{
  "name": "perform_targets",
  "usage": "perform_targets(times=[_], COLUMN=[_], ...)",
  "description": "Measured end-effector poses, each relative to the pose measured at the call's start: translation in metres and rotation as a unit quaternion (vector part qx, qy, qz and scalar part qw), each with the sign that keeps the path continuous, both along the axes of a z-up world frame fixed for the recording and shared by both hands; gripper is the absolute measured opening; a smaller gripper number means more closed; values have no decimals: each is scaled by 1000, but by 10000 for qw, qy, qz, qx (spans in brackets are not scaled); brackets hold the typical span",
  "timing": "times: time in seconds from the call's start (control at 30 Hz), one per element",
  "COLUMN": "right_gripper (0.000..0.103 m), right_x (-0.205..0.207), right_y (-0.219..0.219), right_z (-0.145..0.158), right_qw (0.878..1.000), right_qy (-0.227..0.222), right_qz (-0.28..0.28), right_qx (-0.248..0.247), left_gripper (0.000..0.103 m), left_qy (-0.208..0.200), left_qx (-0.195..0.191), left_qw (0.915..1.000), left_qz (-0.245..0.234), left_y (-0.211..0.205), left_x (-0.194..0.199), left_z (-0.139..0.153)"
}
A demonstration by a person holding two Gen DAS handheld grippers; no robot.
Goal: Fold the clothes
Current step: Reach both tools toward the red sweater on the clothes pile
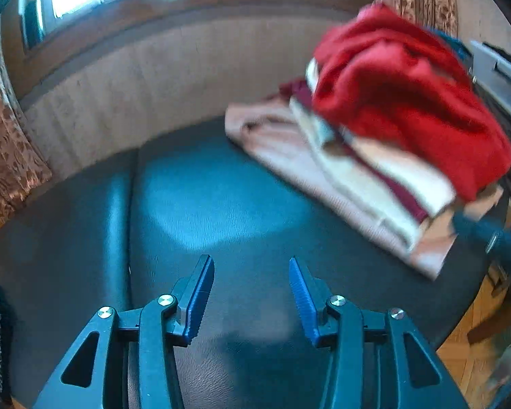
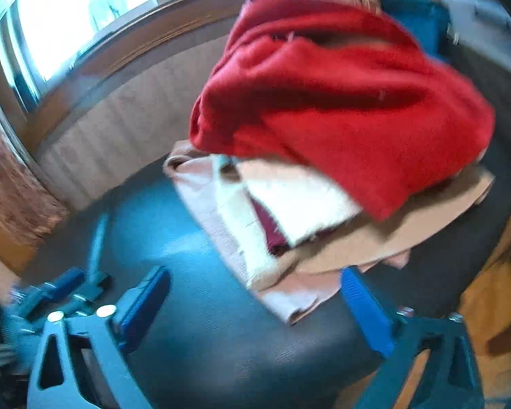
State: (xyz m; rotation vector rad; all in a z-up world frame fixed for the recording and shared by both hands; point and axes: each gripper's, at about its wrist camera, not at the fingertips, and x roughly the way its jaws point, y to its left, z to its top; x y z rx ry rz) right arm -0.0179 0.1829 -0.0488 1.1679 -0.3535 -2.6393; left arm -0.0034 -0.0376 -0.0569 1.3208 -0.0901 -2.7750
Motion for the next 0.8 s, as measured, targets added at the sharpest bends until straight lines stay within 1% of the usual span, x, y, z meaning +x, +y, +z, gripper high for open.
perform_targets(times=[0.03, 0.07, 0.1, 0.17, 0.23, 0.27, 0.3, 0.33, 0.37, 0.4, 0.43, 0.47, 0.5, 0.57, 0.6, 0.63, 0.67, 0.7, 0.73, 0.8], right_gripper=[71, 61, 55, 47, 47, 48, 48, 48, 53, 67, 75, 81, 81, 81, 87, 95, 103, 103, 103, 103], right_x=[-3, -6, -11, -23, -35, -42, -51, -62, -72, -83, -96, -108, -120, -140, -145, -151, -159, -167, -183, -201], right_y=[3, 6, 9, 13, 13, 12, 11, 11, 10, 9, 10, 11, 13, 14, 14, 12, 6, 1, -7, -5], right_z=[-1, -2, -3, 1, 13, 21, 30, 39, 48, 56, 64, 73, 82, 104, 116, 130, 140, 149, 154, 147], right_qw=[9999, 9995, 9989, 9976, 9988, 9991, 9990, 9987, 9980, 9969, 9962, 9954, 9945, 9909, 9873, 9812, 9750, 9669, 9608, 9683], right_qy=[-58, -116, -160, -132, 77, 203, 348, 483, 617, 750, 844, 944, 1044, 1315, 1535, 1838, 2059, 2273, 2285, 1820], right_qz=[22, 44, 89, 191, 208, 209, 205, 165, 123, 80, -1, -52, -101, -295, -397, -493, -495, -493, -377, -119], right_qx=[-138, -275, -435, -658, -443, -316, -180, -50, 81, 211, 225, 129, 28, -24, 79, 310, 678, 1050, 1522, 1706], left_gripper=[47, 47, 47, 46, 48, 49, 52, 53, 55, 60, 63, 63, 66, 71, 72, 75, 77, 82, 83, 84], left_qy=[-104, -194, -254, -354, -398, -317, -269, -221, -173, -137, -129, -115, -93, -49, -45, -46, -50, -40, -30, -5], left_qx=[-1, 3, 20, 120, 308, 506, 622, 737, 852, 934, 946, 944, 912, 856, 866, 898, 989, 1098, 1183, 1228], left_qw=[9999, 9998, 9996, 9990, 9982, 9978, 9974, 9968, 9961, 9955, 9954, 9955, 9958, 9963, 9962, 9959, 9950, 9938, 9927, 9921], left_qz=[49, 99, 150, 247, 318, 290, 249, 207, 165, 122, 74, 33, 3, -66, -85, -103, -130, -181, -224, -259], left_y=[-6, -11, -17, -30, -43, -50, -54, -58, -63, -66, -66, -65, -64, -61, -61, -61, -61, -63, -64, -65], left_x=[0, 0, 2, 6, 11, 14, 16, 17, 19, 21, 22, 23, 24, 26, 24, 22, 19, 19, 19, 19], left_z=[-8, -16, -24, -38, -51, -54, -55, -56, -57, -58, -59, -59, -60, -62, -63, -63, -63, -63, -63, -64])
